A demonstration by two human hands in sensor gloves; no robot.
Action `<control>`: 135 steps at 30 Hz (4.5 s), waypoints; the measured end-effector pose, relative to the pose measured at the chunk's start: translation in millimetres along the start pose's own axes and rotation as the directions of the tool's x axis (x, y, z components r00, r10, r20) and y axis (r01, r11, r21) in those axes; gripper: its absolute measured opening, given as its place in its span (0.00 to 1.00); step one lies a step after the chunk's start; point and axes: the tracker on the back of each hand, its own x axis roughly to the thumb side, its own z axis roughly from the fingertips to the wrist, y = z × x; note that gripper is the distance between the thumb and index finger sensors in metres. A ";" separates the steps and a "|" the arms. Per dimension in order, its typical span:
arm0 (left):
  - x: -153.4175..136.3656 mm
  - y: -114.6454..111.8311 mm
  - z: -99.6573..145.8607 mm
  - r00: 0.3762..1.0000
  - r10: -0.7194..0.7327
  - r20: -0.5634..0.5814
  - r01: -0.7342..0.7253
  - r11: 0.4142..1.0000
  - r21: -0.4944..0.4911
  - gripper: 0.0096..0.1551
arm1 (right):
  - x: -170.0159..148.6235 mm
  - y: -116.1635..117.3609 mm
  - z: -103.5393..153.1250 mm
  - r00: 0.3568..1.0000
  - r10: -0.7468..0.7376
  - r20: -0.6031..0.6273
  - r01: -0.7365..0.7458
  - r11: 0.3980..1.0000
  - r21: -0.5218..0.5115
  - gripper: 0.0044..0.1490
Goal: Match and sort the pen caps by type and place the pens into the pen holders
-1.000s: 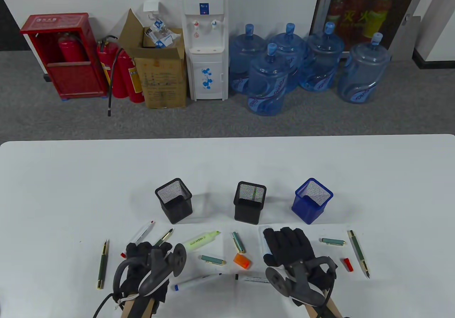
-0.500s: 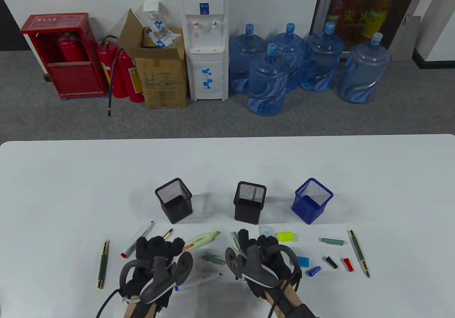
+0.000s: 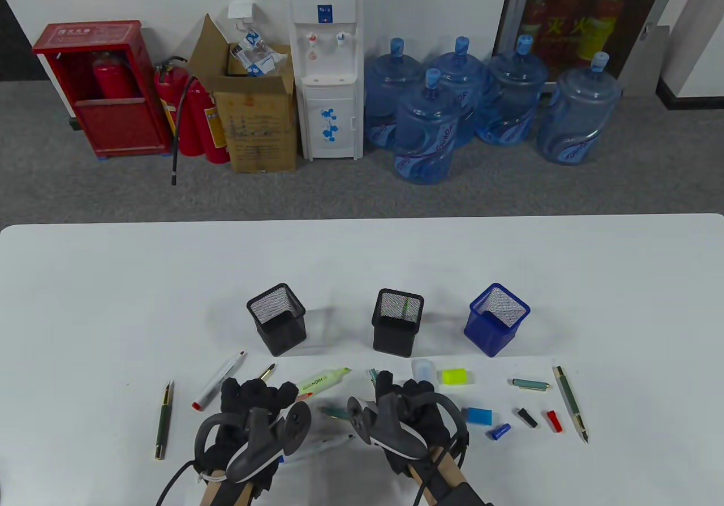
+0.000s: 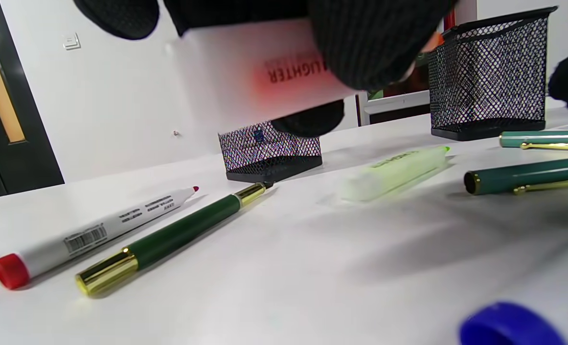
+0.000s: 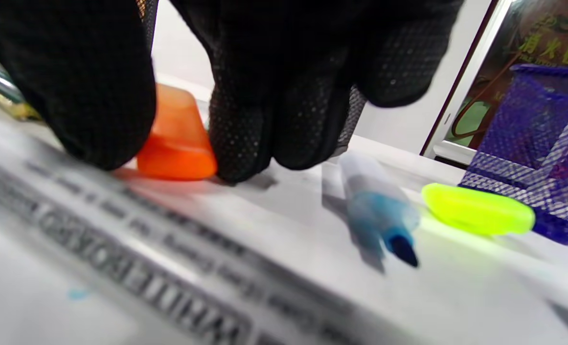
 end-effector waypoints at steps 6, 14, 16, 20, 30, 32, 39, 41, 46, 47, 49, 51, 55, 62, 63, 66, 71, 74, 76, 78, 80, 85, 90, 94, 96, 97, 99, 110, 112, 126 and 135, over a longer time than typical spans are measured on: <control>0.4 0.9 0.4 1.000 -0.002 0.001 0.002 1.000 0.002 0.33 | -2.6 -3.0 0.4 1.000 0.010 0.017 -0.010 1.000 -0.011 0.53; -1.0 9.4 3.6 0.991 0.132 0.032 -0.135 0.983 0.125 0.33 | -47.6 -34.9 15.8 0.986 -0.161 0.043 0.166 0.973 -0.163 0.42; 3.5 10.2 4.9 0.983 0.170 0.075 -0.179 0.973 0.145 0.33 | -55.9 -31.8 21.6 0.959 -0.276 0.062 0.282 0.948 -0.149 0.39; 17.2 8.8 5.7 0.979 0.158 0.127 -0.182 0.963 0.201 0.32 | -59.2 -16.5 28.9 0.889 -0.446 0.103 0.456 0.880 -0.130 0.38; 57.4 26.0 -14.1 0.976 0.130 0.176 -0.163 0.968 0.190 0.35 | -60.0 -17.1 34.9 0.899 -0.400 0.181 0.434 0.872 -0.228 0.37; 66.3 27.5 -17.3 0.969 0.159 0.187 -0.192 0.966 0.173 0.36 | -62.4 -16.0 35.9 0.906 -0.385 0.177 0.419 0.876 -0.240 0.37; 91.6 18.2 -14.0 0.941 0.221 0.254 -0.267 0.950 0.160 0.42 | -62.6 -8.3 37.6 0.902 -0.384 0.195 0.419 0.887 -0.192 0.37; 92.9 18.5 -13.0 0.946 0.203 0.251 -0.250 0.953 0.173 0.44 | -63.0 -7.4 37.9 0.900 -0.389 0.197 0.424 0.886 -0.189 0.37; 90.7 15.3 -8.3 0.894 0.338 0.294 -0.390 0.910 0.141 0.46 | -67.6 -8.1 38.9 0.856 -0.475 0.205 0.512 0.834 -0.204 0.40; 90.3 15.5 -6.8 0.889 0.338 0.308 -0.395 0.907 0.145 0.47 | -66.3 -9.5 38.3 0.862 -0.463 0.207 0.499 0.846 -0.189 0.39; 89.5 15.7 -4.5 0.883 0.339 0.325 -0.403 0.902 0.153 0.47 | -63.2 -10.4 39.2 0.853 -0.469 0.227 0.508 0.847 -0.159 0.39; 85.9 15.8 -2.7 0.866 0.362 0.344 -0.434 0.887 0.159 0.47 | -59.5 -11.9 39.3 0.852 -0.459 0.250 0.504 0.850 -0.156 0.39; 78.1 17.4 -3.3 0.815 0.460 0.352 -0.531 0.836 0.137 0.47 | -55.7 -19.9 39.0 0.843 -0.454 0.288 0.515 0.836 -0.189 0.39; 75.3 26.0 -1.2 0.820 0.444 0.362 -0.530 0.827 0.187 0.47 | -48.7 -27.5 36.8 0.854 -0.410 0.320 0.488 0.845 -0.220 0.39; 74.5 26.0 -2.7 0.813 0.460 0.357 -0.544 0.818 0.185 0.47 | -49.0 -27.3 37.3 0.854 -0.413 0.317 0.496 0.830 -0.257 0.39; 74.2 26.8 -0.4 0.803 0.464 0.374 -0.552 0.816 0.173 0.47 | -45.7 -31.6 39.9 0.849 -0.402 0.343 0.493 0.836 -0.241 0.39; 78.3 17.0 -1.0 0.825 0.433 0.364 -0.519 0.836 0.181 0.46 | -48.3 -15.4 41.1 0.841 -0.436 0.321 0.517 0.822 -0.240 0.39; 79.2 19.4 0.1 0.862 0.352 0.363 -0.449 0.864 0.227 0.45 | -52.8 -11.5 40.1 0.844 -0.453 0.287 0.524 0.810 -0.262 0.41; 71.0 30.9 0.0 0.902 0.271 0.336 -0.373 0.882 0.289 0.44 | -58.3 -15.0 40.8 0.831 -0.499 0.247 0.555 0.778 -0.296 0.45; 54.5 46.4 -3.0 0.941 0.200 0.272 -0.294 0.881 0.371 0.40 | -65.8 -16.7 42.4 0.851 -0.473 0.226 0.525 0.775 -0.353 0.47; 31.8 63.8 -12.7 0.984 0.093 0.154 -0.144 0.918 0.370 0.31 | -72.0 -13.6 42.6 0.863 -0.459 0.212 0.505 0.782 -0.365 0.48; -30.0 81.9 -50.4 0.987 0.019 -0.158 0.021 0.969 0.244 0.30 | -75.8 -3.4 39.4 0.876 -0.437 0.204 0.481 0.809 -0.338 0.47; -31.7 72.8 -83.3 0.955 -0.152 -0.255 0.187 0.975 0.120 0.29 | -75.3 2.4 39.5 0.890 -0.407 0.207 0.455 0.827 -0.330 0.47; -18.3 61.0 -102.2 0.942 -0.237 -0.238 0.260 0.963 0.070 0.29 | -75.5 5.1 39.8 0.903 -0.375 0.208 0.426 0.842 -0.332 0.46; -12.4 54.5 -109.6 0.936 -0.266 -0.232 0.284 0.958 0.047 0.29 | -75.6 5.3 40.0 0.902 -0.378 0.209 0.429 0.842 -0.329 0.46; -10.2 52.5 -112.1 0.930 -0.283 -0.236 0.301 0.952 0.046 0.29 | -75.6 4.8 40.3 0.901 -0.379 0.210 0.430 0.841 -0.328 0.46; -5.3 48.0 -117.9 0.925 -0.305 -0.225 0.320 0.947 0.030 0.29 | -75.6 4.3 40.8 0.904 -0.372 0.212 0.424 0.844 -0.329 0.46; -3.7 58.9 -105.4 0.962 -0.186 -0.201 0.210 0.972 0.102 0.33 | -81.6 5.7 41.2 0.914 -0.356 0.194 0.403 0.853 -0.333 0.46; -6.7 67.0 -93.8 0.967 -0.168 -0.193 0.195 0.972 0.134 0.32 | -83.3 6.6 41.1 0.914 -0.359 0.188 0.403 0.853 -0.331 0.46; -21.5 -0.2 -20.0 0.965 0.177 -0.193 -0.149 0.977 0.150 0.30 | -87.4 10.8 43.3 0.923 -0.346 0.170 0.384 0.872 -0.306 0.44; -34.6 -24.6 -25.7 0.959 -0.058 -0.278 0.060 0.998 0.001 0.38 | -90.5 12.5 43.0 0.936 -0.321 0.146 0.352 0.885 -0.305 0.43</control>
